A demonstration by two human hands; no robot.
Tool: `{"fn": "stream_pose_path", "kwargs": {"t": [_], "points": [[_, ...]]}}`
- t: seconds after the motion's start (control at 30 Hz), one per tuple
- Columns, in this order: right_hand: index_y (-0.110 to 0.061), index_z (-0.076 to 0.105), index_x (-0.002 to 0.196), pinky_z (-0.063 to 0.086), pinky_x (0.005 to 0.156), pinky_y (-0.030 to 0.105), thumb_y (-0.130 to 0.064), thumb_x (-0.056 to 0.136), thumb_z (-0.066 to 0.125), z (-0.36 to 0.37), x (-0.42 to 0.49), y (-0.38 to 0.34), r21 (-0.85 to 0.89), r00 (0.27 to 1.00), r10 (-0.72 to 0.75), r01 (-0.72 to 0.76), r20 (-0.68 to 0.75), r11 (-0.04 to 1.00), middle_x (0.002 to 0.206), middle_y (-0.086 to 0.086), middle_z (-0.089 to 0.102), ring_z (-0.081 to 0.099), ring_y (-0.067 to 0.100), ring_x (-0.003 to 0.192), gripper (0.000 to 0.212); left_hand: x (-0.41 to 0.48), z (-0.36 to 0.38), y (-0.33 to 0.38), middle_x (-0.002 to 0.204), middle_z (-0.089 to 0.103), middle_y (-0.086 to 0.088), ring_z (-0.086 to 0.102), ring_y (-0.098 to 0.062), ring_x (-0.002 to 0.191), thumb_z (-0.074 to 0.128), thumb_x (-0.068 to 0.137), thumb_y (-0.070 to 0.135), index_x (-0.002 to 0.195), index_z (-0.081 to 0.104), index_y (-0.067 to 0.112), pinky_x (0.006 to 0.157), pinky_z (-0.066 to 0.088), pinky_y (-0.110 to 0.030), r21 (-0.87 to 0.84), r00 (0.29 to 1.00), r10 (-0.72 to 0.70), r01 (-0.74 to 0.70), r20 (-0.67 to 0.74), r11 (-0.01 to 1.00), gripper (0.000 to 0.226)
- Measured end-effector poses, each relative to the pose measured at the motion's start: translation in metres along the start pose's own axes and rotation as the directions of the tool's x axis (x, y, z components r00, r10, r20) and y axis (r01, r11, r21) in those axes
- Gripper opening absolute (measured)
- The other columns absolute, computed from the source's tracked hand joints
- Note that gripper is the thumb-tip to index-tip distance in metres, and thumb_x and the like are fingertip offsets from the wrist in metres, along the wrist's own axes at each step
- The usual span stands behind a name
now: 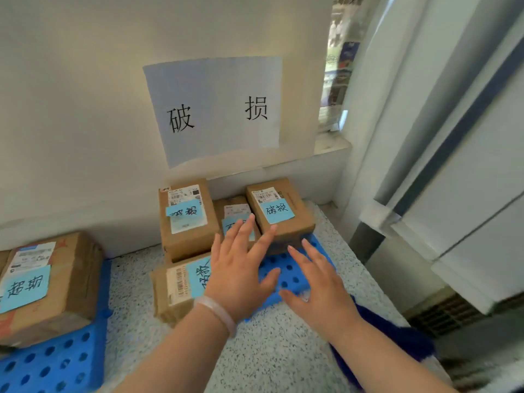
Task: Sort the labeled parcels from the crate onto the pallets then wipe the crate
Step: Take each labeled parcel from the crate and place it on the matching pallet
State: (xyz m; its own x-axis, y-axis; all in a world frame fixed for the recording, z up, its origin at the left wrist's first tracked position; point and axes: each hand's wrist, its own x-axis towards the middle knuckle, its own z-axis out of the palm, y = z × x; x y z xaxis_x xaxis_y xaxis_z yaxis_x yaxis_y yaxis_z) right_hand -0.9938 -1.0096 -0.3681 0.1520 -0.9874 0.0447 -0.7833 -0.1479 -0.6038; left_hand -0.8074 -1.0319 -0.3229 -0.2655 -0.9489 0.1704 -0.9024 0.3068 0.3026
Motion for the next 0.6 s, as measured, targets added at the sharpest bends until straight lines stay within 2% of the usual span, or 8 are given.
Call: {"fn": "stream_pose_path", "kwargs": {"t": [0.13, 0.2, 0.27, 0.37, 0.47, 0.53, 0.6], "points": [[-0.05, 0.013, 0.148, 0.016, 0.12, 0.037, -0.059, 0.085, 0.058, -0.037, -0.063, 0.041, -0.02, 0.987, 0.133, -0.135, -0.085, 0.991, 0.161, -0.019, -0.001, 0.002, 0.007, 0.148, 0.078, -0.008, 0.026, 0.081, 0.163, -0.008, 0.005, -0.007, -0.019, 0.149, 0.043, 0.089, 0.062, 0.149, -0.001, 0.052, 0.116, -0.011, -0.047, 0.0, 0.984, 0.159, -0.159, 0.085, 0.987, 0.074], [-0.049, 0.014, 0.149, 0.018, 0.12, 0.035, -0.058, 0.086, 0.059, -0.06, -0.097, 0.061, -0.02, 0.974, 0.187, -0.191, -0.123, 0.981, 0.16, -0.02, -0.002, 0.002, 0.005, 0.148, 0.078, -0.015, 0.04, 0.123, 0.162, -0.013, 0.006, -0.011, -0.018, 0.149, 0.044, 0.091, 0.06, 0.148, -0.003, 0.052, 0.116, -0.013, -0.046, -0.015, 0.969, 0.207, -0.207, 0.133, 0.978, 0.074], [-0.048, 0.014, 0.149, 0.018, 0.12, 0.034, -0.056, 0.087, 0.058, -0.082, -0.13, 0.081, -0.011, 0.962, 0.233, -0.237, -0.143, 0.971, 0.16, -0.02, -0.001, 0.003, 0.006, 0.147, 0.076, -0.024, 0.054, 0.163, 0.163, -0.003, 0.002, -0.002, -0.022, 0.15, 0.045, 0.089, 0.058, 0.148, 0.002, 0.052, 0.117, -0.006, -0.049, -0.067, 0.943, 0.289, -0.281, 0.167, 0.957, 0.074], [-0.047, 0.018, 0.149, 0.024, 0.119, 0.039, -0.057, 0.085, 0.055, -0.108, -0.18, 0.112, -0.008, 0.934, 0.305, -0.312, -0.185, 0.95, 0.161, -0.015, 0.003, 0.006, 0.009, 0.148, 0.075, -0.042, 0.074, 0.228, 0.158, 0.027, -0.004, 0.025, -0.028, 0.145, 0.045, 0.079, 0.055, 0.148, 0.017, 0.046, 0.114, 0.012, -0.05, -0.135, 0.88, 0.436, -0.416, 0.189, 0.899, 0.075], [-0.046, 0.015, 0.149, 0.027, 0.117, 0.042, -0.055, 0.084, 0.054, -0.135, -0.237, 0.147, 0.028, 0.877, 0.422, -0.428, -0.23, 0.903, 0.161, -0.014, 0.004, 0.008, 0.012, 0.149, 0.076, -0.061, 0.094, 0.3, 0.152, 0.038, -0.007, 0.037, -0.03, 0.139, 0.06, 0.077, 0.045, 0.147, 0.027, 0.039, 0.113, 0.019, -0.047, -0.204, 0.802, 0.564, -0.529, 0.198, 0.824, 0.078], [-0.047, 0.011, 0.15, 0.028, 0.117, 0.042, -0.048, 0.088, 0.059, -0.157, -0.278, 0.172, 0.049, 0.821, 0.508, -0.514, -0.26, 0.856, 0.161, -0.014, 0.002, 0.009, 0.013, 0.149, 0.079, -0.074, 0.106, 0.347, 0.155, 0.033, -0.005, 0.032, -0.029, 0.142, 0.059, 0.08, 0.045, 0.148, 0.025, 0.041, 0.115, 0.014, -0.044, -0.25, 0.757, 0.616, -0.567, 0.218, 0.785, 0.076], [-0.051, 0.011, 0.148, 0.032, 0.115, 0.044, -0.048, 0.088, 0.063, -0.18, -0.318, 0.196, 0.107, 0.748, 0.597, -0.594, -0.29, 0.797, 0.16, -0.017, 0.001, 0.012, 0.012, 0.148, 0.08, -0.084, 0.12, 0.391, 0.162, 0.014, 0.002, 0.014, -0.023, 0.149, 0.043, 0.086, 0.056, 0.15, 0.011, 0.047, 0.116, -0.002, -0.037, -0.27, 0.712, 0.657, -0.6, 0.249, 0.753, 0.072]]}}
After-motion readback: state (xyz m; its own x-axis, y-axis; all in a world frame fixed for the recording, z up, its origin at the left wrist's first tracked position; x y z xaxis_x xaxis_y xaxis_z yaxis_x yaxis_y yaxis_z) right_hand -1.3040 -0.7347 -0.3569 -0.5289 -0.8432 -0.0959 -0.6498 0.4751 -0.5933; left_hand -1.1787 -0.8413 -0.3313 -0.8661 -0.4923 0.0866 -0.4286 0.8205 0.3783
